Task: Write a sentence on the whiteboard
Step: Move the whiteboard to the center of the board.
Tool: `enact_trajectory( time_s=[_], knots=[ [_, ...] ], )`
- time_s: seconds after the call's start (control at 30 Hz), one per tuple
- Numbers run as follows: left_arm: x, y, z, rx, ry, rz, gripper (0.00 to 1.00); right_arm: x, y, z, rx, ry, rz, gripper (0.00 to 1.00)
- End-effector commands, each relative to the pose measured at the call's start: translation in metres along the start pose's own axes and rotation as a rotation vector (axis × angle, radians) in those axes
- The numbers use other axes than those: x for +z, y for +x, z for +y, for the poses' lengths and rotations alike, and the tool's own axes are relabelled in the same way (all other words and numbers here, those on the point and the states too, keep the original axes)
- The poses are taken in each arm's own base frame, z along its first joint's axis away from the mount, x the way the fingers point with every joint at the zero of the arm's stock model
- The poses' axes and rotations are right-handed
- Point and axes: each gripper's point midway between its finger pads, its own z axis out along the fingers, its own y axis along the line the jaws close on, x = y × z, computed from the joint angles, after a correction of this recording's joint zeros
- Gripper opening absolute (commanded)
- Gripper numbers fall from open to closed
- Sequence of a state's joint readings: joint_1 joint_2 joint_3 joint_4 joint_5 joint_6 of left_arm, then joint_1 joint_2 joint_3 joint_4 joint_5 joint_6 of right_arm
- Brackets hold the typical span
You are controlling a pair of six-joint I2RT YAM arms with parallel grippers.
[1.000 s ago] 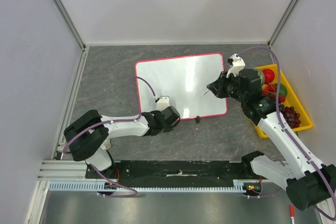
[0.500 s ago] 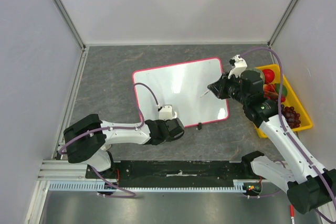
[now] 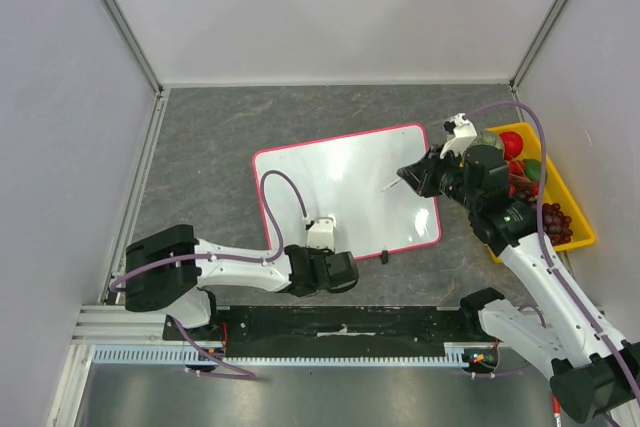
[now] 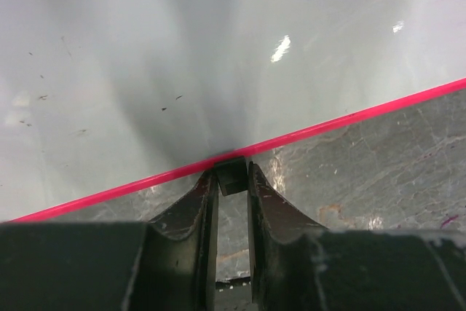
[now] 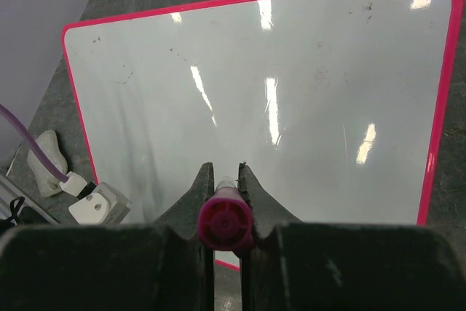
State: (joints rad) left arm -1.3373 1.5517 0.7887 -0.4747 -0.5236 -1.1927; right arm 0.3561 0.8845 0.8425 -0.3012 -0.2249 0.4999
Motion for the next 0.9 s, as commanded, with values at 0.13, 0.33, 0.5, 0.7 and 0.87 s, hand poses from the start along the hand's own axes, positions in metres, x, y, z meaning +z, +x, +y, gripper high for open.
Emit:
enact_trajectory(
  time_s=[0.13,0.33,0.5,0.7,0.87],
  knots=[
    [-0.013,0.063,0.035,0.086,-0.115,0.198,0.02,-0.009,-0.005,0.007,0.014,-0.026,-0.036,0.0],
    [-0.015,0.076,0.051,0.086,-0.142,0.228,0.02,-0.011,-0.003,0.005,0.014,-0.017,-0.038,0.0],
    [-0.018,0.081,0.053,0.112,-0.134,0.222,0.07,-0.01,-0.002,0.003,0.016,-0.011,-0.034,0.0],
    [-0.025,0.08,0.038,0.179,-0.095,0.207,0.42,-0.011,-0.006,0.005,0.014,-0.015,-0.042,0.0],
    [-0.032,0.08,0.032,0.21,-0.093,0.213,0.76,-0.015,-0.01,0.006,0.006,-0.012,-0.058,0.0]
  ],
)
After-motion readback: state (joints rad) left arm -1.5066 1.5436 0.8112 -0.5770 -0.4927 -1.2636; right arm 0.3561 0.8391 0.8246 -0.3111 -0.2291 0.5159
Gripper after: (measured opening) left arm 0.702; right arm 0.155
